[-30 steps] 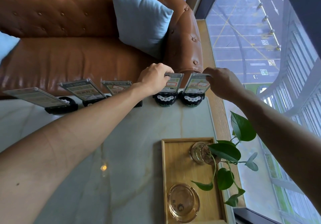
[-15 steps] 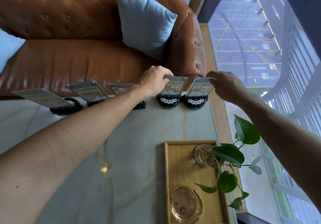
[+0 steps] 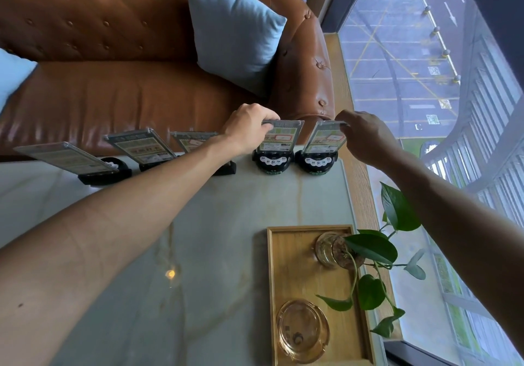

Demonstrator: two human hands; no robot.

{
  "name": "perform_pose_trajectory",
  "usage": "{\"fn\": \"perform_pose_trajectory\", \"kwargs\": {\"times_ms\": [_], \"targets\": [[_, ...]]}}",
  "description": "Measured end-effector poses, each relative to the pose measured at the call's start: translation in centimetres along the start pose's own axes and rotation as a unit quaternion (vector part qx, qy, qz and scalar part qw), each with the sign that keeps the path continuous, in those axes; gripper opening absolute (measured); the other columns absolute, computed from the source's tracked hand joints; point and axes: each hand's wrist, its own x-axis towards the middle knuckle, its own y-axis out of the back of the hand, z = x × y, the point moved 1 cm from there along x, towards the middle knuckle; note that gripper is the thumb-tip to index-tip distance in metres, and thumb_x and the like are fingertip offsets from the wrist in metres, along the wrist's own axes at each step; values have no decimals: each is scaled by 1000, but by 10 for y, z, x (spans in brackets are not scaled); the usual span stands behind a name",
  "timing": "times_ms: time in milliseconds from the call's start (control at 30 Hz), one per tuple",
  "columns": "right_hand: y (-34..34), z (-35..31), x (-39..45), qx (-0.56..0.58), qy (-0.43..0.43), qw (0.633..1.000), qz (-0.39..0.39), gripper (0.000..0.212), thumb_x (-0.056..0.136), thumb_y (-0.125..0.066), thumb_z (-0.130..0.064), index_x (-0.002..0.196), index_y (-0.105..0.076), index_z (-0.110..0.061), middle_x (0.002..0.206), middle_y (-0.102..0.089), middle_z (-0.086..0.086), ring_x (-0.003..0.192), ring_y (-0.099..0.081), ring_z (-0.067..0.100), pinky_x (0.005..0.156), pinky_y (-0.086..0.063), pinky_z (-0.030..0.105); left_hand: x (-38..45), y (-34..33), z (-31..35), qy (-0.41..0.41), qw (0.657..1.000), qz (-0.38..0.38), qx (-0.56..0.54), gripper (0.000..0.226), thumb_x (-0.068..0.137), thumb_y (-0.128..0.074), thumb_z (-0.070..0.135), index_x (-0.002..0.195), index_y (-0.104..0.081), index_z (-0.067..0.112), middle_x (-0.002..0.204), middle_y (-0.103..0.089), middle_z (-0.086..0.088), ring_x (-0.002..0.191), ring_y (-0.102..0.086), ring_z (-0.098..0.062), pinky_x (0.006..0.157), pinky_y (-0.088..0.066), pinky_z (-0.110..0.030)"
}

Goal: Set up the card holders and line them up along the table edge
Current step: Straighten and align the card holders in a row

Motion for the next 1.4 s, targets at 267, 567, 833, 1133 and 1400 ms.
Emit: {"fn": "perform_pose_trajectory", "kwargs": {"times_ms": [267,567,833,1133,1400], "targets": [[-1,-5,1,0,-3,1000,14,20,90,-52,5,104,-64,-4,90,-67,24,80,-58,41,61,-47,43,-4,1,-1,0,1000,3,-6,29,93,-58,11,113,-76,23,109,-77,-6,103,-68,-29,89,-53,-40],[-1,-5,4,1,-6,1000,5,20,92,-50,4,104,-64,-5,92,-66,22,82,-57,39,60,-42,39,-5,-1,0,3,1000,16,-16,29,92,-58,10,111,-77,22,107,-78,-4,100,-69,-26,87,-55,-39],[-3,-6,3,9,-14,1000,5,18,92,-49,3,103,-61,-5,93,-66,23,84,-57,40,63,-33,35,-5,-3,-1,12,999,24,-23,28,92,-59,10,111,-77,22,106,-78,-3,98,-70,-25,86,-55,-37],[10,-15,-1,-99,-19,995,-17,35,96,-56,-28,127,-56,-14,123,-65,11,118,-52,34,70,-47,41,-13,26,-7,20,1000,13,-4,42,91,-69,22,132,-65,13,121,-71,-9,110,-67,-26,97,-51,-33],[28,-91,13,-70,-12,988,140,27,92,-52,-26,109,-64,-10,108,-68,16,103,-57,39,71,-52,45,-44,81,-47,72,994,-24,75,43,82,-77,25,123,-70,14,114,-68,-9,110,-62,-26,91,-45,-28]]}}
